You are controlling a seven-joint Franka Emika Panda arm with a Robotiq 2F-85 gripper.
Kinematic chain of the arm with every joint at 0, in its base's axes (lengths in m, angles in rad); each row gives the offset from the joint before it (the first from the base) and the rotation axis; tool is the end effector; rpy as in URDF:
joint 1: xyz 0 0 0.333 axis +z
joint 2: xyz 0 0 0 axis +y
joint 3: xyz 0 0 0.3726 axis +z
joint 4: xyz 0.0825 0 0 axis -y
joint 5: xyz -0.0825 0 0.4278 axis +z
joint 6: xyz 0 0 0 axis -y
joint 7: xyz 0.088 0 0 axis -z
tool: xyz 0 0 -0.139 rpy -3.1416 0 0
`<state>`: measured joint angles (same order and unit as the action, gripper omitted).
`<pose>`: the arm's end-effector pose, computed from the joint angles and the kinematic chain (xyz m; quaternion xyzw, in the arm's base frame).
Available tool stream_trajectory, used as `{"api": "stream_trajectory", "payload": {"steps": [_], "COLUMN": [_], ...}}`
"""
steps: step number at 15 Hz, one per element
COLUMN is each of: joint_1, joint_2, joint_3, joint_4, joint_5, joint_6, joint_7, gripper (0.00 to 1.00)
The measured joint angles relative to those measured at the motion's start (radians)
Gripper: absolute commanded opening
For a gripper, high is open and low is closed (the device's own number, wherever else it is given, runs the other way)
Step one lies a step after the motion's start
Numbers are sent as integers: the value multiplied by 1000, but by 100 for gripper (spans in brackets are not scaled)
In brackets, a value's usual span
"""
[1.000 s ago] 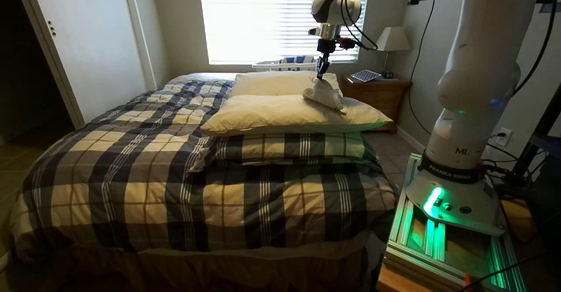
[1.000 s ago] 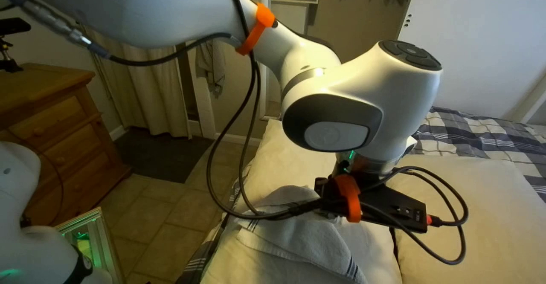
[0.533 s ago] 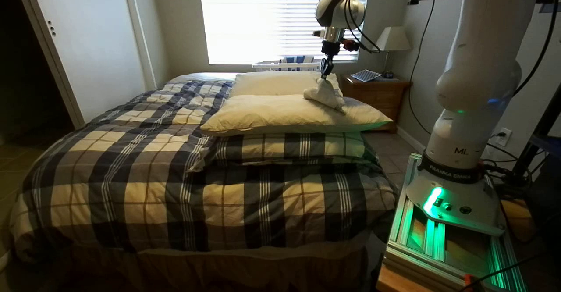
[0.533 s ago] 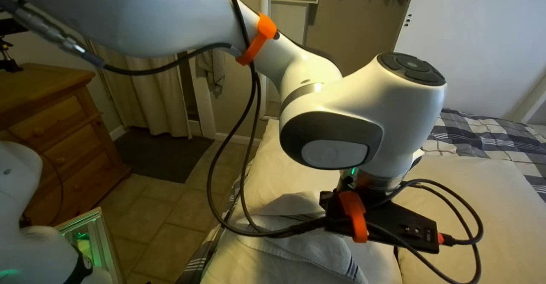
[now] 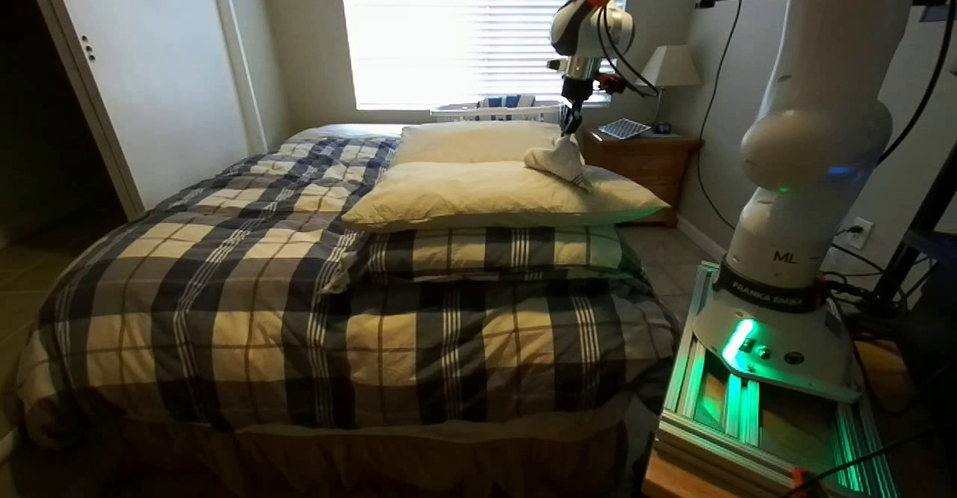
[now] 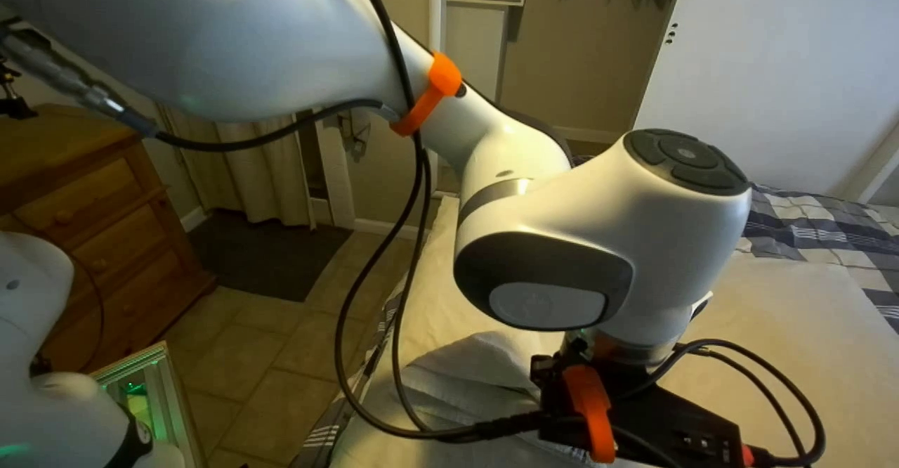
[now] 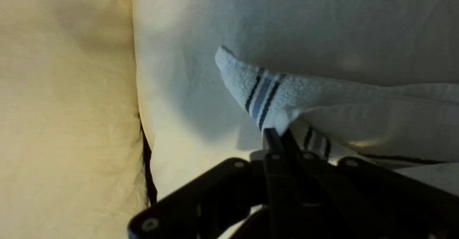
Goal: Fold the white towel twice
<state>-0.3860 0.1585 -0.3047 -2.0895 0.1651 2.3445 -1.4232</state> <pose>0.4891 -0.3916 0.3588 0.9489 0.3088 0.0594 0.0272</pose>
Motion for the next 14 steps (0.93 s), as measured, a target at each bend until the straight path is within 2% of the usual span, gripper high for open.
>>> {"api": "stream_trajectory", "payload": {"steps": [4, 5, 6, 10, 14], "joint_1": [-16, -20, -23, -30, -32], "joint_2": [16, 20, 24, 32, 31], "joint_3": [-2, -2, -2, -3, -23], "joint_4": [-1, -1, -1, 0, 21], "joint_5": [0, 0, 0, -10, -80], "joint_6": [57, 69, 80, 89, 90], "joint_7": [-8, -10, -12, -16, -15], "gripper": [1, 28, 29, 56, 84]}}
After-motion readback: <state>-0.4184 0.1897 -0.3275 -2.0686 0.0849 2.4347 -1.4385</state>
